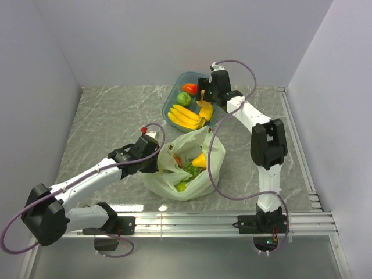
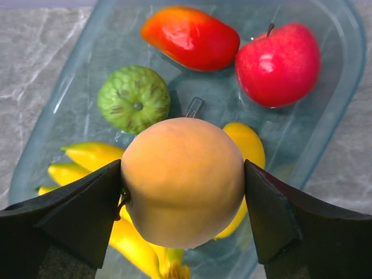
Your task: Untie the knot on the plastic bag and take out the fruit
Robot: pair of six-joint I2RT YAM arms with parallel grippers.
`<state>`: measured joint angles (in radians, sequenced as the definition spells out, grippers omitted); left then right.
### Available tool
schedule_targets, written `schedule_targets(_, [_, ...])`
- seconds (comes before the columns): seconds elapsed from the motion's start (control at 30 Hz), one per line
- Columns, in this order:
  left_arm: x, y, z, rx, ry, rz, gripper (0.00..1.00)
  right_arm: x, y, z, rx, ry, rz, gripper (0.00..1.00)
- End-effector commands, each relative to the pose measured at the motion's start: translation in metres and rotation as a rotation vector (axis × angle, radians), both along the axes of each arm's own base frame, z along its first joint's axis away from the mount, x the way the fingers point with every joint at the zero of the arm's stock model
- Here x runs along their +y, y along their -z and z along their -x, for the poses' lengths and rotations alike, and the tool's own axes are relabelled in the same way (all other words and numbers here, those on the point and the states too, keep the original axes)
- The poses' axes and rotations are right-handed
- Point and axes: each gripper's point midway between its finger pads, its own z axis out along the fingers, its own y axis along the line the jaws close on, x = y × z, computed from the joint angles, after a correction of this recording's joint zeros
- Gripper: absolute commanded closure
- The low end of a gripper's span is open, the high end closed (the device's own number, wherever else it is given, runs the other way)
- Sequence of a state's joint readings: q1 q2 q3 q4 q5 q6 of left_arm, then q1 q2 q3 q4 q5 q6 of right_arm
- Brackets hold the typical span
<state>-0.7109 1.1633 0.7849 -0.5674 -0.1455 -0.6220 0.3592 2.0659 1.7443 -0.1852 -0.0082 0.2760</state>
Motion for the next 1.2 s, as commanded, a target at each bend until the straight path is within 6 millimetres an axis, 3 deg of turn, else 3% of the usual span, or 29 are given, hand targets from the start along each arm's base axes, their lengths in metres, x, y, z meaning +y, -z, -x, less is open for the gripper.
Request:
schedule_targets(0.0, [-0.007, -0.007, -0.003, -0.003, 0.031, 0.017, 1.00, 0.005, -0.042, -0.021, -0.094, 0.017, -0.041, 0.11])
schedule_targets(0.13, [-0.007, -0.005, -0.004, 0.004, 0.034, 0.006, 0.99, 0.005, -0.047, -0.023, -0.103, 0.015, -0.037, 0.04])
schedule_targets(0.3, [-0.006, -0.005, -0.004, -0.004, 0.031, 0.001, 0.99, 0.008, -0.079, 0.001, -0.137, -0.037, -0.050, 0.03])
schedule_targets(0.33, [-0.003, -0.005, -0.003, -0.001, 0.026, -0.008, 0.99, 0.009, -0.082, 0.011, -0.128, -0.055, -0.046, 0.04])
schedule_targets(0.37, [-0.001, -0.006, -0.006, -0.010, 0.014, -0.021, 0.99, 0.010, -0.108, 0.025, -0.169, -0.080, -0.053, 0.06])
schedule_targets(0.4, [0.002, -0.006, -0.006, -0.013, 0.009, -0.029, 1.00, 0.021, -0.101, 0.043, -0.154, -0.116, -0.040, 0.08])
schedule_targets(0.43, [0.004, -0.007, -0.006, -0.017, 0.004, -0.037, 0.99, 0.022, -0.129, 0.063, -0.204, -0.142, -0.049, 0.14])
schedule_targets(0.5, [0.008, -0.010, -0.008, -0.036, -0.011, -0.048, 0.99, 0.032, -0.126, 0.093, -0.197, -0.206, -0.019, 0.22])
schedule_targets(0.53, [0.009, -0.011, -0.008, -0.040, -0.020, -0.051, 0.99, 0.045, -0.138, 0.122, -0.208, -0.254, -0.012, 0.31])
schedule_targets(0.6, [0.012, -0.013, -0.010, -0.055, -0.031, -0.050, 0.99, 0.050, -0.126, 0.151, -0.185, -0.290, 0.029, 0.40])
schedule_targets(0.63, [0.011, -0.014, -0.010, -0.058, -0.032, -0.046, 1.00, 0.061, -0.135, 0.176, -0.197, -0.339, 0.021, 0.45])
schedule_targets(0.67, [0.012, -0.013, -0.009, -0.057, -0.037, -0.046, 0.99, 0.064, -0.134, 0.189, -0.186, -0.360, 0.010, 0.46])
schedule_targets(0.7, [0.013, -0.013, -0.009, -0.059, -0.039, -0.048, 0.99, 0.069, -0.119, 0.206, -0.146, -0.394, 0.011, 0.48])
schedule_targets(0.73, [0.013, -0.011, -0.009, -0.053, -0.043, -0.050, 0.99, 0.073, -0.123, 0.227, -0.147, -0.425, 0.000, 0.50])
schedule_targets(0.8, [0.017, -0.012, -0.008, -0.054, -0.057, -0.058, 0.99, 0.078, -0.105, 0.253, -0.103, -0.464, 0.000, 0.50])
schedule_targets(0.87, [0.018, -0.015, -0.008, -0.060, -0.071, -0.052, 0.99, 0.085, -0.102, 0.281, -0.085, -0.495, -0.018, 0.51])
schedule_targets(0.9, [0.020, -0.015, -0.008, -0.060, -0.078, -0.055, 0.99, 0.084, -0.087, 0.291, -0.049, -0.503, -0.011, 0.51])
schedule_targets(1.03, [0.021, -0.017, -0.004, -0.045, -0.101, -0.039, 0.99, 0.099, -0.062, 0.329, 0.029, -0.564, -0.069, 0.53])
schedule_targets(1.17, [0.022, -0.014, 0.000, -0.011, -0.126, -0.039, 0.99, 0.107, -0.018, 0.342, 0.126, -0.572, -0.035, 0.55])
